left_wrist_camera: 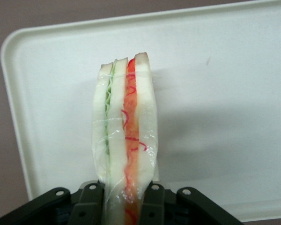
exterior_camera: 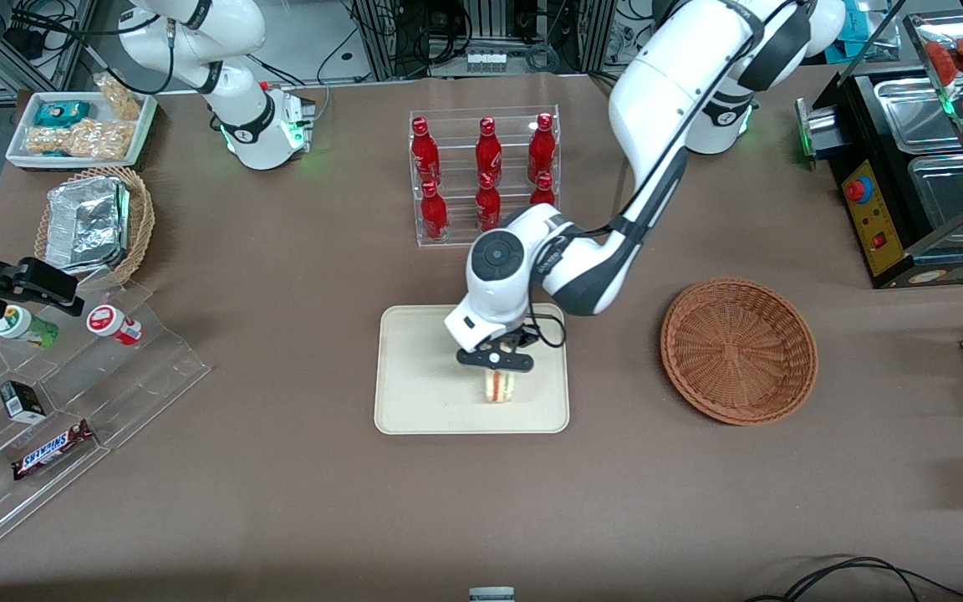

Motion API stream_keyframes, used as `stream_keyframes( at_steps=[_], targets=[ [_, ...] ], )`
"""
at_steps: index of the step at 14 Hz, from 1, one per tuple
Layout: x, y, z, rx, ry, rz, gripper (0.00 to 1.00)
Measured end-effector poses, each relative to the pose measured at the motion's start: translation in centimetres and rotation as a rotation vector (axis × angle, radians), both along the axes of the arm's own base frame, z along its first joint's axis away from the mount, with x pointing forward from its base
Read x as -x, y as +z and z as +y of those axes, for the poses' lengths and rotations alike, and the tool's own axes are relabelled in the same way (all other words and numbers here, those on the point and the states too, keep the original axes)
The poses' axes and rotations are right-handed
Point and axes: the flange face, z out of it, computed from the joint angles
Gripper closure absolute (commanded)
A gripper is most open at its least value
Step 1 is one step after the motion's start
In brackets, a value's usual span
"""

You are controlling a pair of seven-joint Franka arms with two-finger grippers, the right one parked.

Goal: Place sandwich from basket to tray

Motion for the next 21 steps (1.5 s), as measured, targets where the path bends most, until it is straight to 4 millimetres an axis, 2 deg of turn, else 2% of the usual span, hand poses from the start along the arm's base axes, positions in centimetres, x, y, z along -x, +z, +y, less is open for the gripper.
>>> stream_keyframes(
  at_steps=[2,4,5,9,11,13,15,18,21],
  targets=[
    [0.5,-1.2,-0.5,0.001,0.027,0.006,0.58],
    [0.5,-1.5,-0.7,0.011,0.045,0.000,0.28],
    [0.4,-1.3,-0.8,0.019,0.060,-0.006,0.00],
    [-0.1,-0.6,-1.0,0.041,0.126,-0.022,0.00],
    [-0.9,1.1,-1.0,0.064,0.161,-0.047,0.00],
    [-2.4,5.2,-0.4,0.101,0.189,-0.095,0.00],
    [-4.5,11.1,2.2,0.121,0.233,-0.142,0.00],
    [-7.0,20.7,9.8,0.068,0.316,-0.166,0.00],
    [-7.1,28.4,18.5,-0.049,0.265,-0.116,0.00]
  ],
)
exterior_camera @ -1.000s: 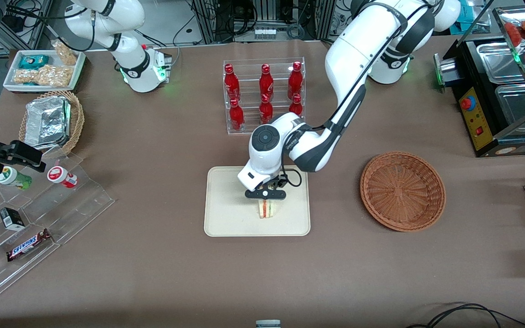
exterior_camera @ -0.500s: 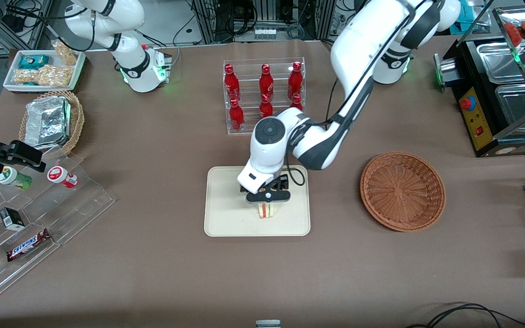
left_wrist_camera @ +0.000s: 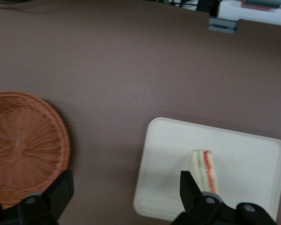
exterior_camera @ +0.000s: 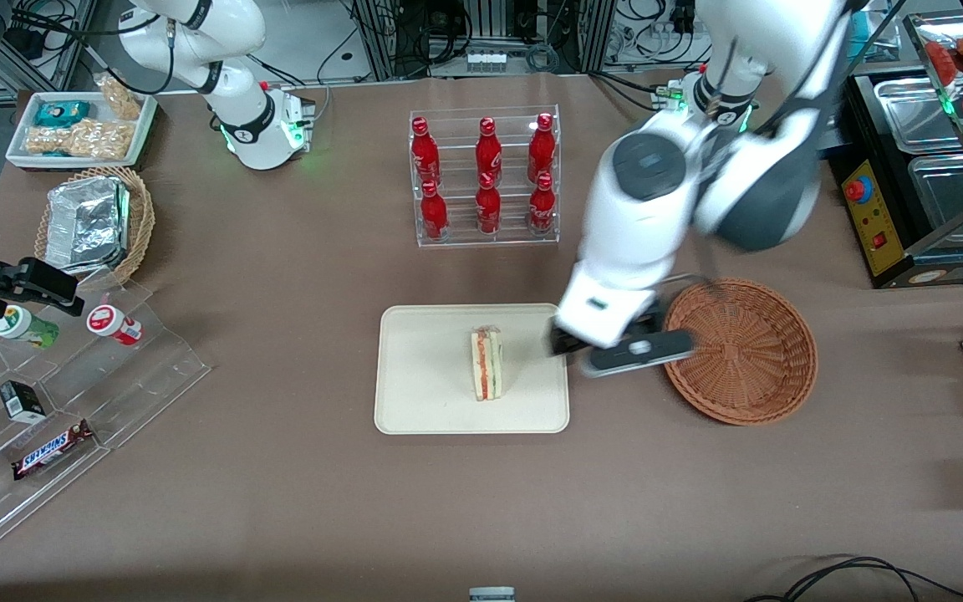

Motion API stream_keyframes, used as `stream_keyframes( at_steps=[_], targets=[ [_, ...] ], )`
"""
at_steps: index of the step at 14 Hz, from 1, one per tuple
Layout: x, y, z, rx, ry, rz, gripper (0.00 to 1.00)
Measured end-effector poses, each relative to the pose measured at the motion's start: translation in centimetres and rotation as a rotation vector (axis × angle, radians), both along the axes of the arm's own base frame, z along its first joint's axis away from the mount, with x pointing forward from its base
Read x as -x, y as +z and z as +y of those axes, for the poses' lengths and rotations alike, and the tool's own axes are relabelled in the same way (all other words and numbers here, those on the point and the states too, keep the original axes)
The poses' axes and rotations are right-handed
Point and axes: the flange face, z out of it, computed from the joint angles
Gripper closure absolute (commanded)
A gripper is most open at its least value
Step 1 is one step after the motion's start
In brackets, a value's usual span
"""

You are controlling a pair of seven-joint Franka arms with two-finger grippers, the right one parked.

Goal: Place sandwich from basket to tray

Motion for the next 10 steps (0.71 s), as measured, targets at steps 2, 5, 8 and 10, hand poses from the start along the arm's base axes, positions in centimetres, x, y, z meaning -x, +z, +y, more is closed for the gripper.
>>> stream_keyframes(
  at_steps=[2,5,8,10],
  targets=[
    [-0.1,4.1,6.7,-0.010,-0.053,0.056,0.00],
    [0.1,7.6,17.4,-0.010,-0.086,0.142,0.00],
    [1.3,9.3,24.8,-0.002,-0.041,0.220,0.00],
    [2.9,9.7,27.3,0.005,-0.029,0.256,0.00]
  ],
)
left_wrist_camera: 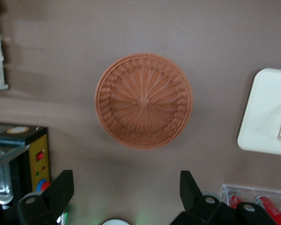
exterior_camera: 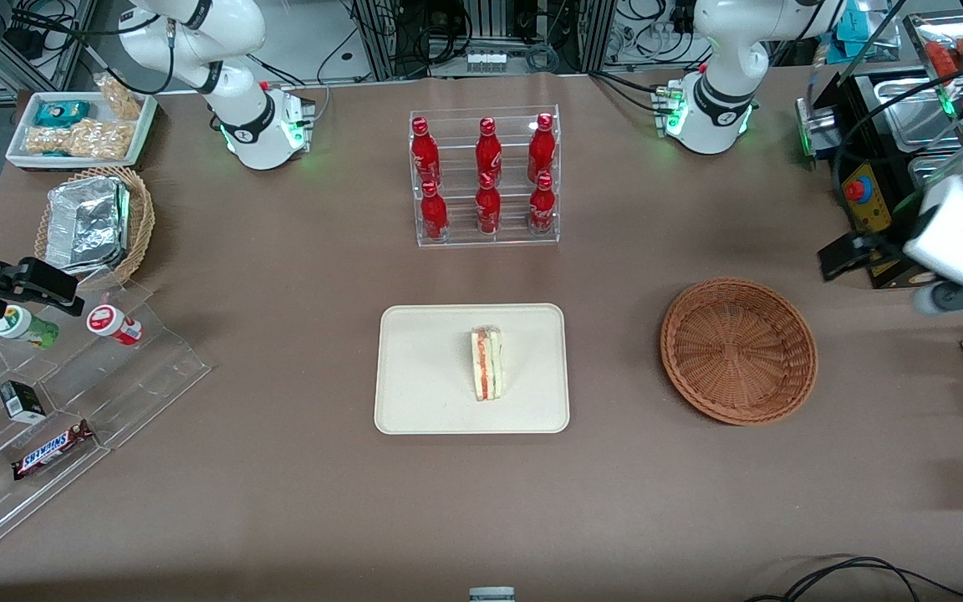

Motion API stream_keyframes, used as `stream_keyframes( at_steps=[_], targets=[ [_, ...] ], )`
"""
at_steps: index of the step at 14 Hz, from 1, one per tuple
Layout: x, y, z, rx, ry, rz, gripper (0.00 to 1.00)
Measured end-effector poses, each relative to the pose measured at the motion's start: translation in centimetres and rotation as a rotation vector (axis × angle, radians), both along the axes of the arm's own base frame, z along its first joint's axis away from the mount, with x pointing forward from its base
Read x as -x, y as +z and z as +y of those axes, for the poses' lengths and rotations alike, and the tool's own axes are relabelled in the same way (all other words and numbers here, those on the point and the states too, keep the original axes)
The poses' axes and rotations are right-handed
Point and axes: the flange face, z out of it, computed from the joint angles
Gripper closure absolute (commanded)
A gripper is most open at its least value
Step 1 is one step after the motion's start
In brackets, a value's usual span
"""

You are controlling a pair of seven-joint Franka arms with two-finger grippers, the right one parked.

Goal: Place sandwich from basket to tray

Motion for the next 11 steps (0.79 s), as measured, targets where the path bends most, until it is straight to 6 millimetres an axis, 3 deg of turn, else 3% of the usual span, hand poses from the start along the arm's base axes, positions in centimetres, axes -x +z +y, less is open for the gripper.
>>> stream_keyframes(
  at_steps=[5,11],
  targets=[
    [3.9,0.6,0.5,-0.017,-0.013,0.026,0.00],
    [4.6,0.7,0.2,-0.019,-0.017,0.048,0.00]
  ],
)
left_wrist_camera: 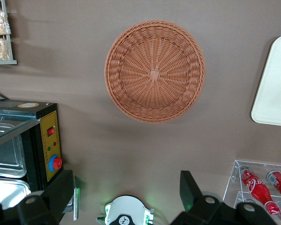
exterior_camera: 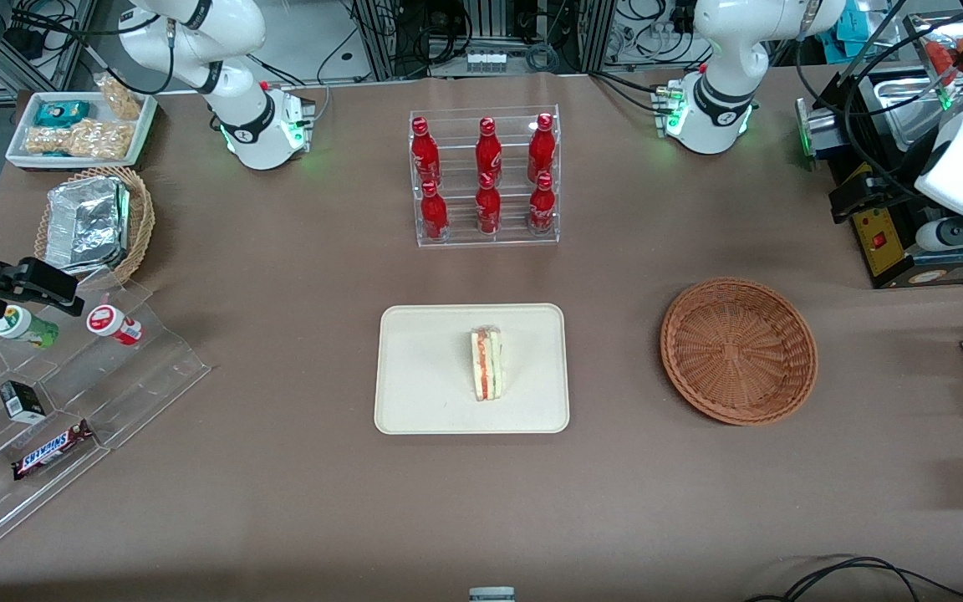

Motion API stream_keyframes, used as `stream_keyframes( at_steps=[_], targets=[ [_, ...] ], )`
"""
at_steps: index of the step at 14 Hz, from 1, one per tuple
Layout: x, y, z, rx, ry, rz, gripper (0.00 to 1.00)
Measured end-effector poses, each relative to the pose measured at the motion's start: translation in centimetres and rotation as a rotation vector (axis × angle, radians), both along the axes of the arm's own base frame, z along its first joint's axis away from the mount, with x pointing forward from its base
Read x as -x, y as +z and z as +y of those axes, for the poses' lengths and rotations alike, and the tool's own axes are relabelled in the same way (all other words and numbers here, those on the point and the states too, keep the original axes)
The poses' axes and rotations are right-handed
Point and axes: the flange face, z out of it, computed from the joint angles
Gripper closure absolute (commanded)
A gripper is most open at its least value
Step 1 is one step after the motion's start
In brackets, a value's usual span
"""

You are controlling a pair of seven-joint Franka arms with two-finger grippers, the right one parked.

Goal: Place sandwich from basket to tray

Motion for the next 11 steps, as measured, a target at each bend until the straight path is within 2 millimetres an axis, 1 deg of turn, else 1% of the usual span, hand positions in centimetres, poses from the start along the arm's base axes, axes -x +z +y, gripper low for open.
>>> stream_keyframes(
  at_steps=[3,11],
  targets=[
    [0.04,0.00,-0.36,0.001,-0.007,0.000,0.00],
    [0.30,0.42,-0.04,0.008,0.001,-0.005,0.00]
  ],
)
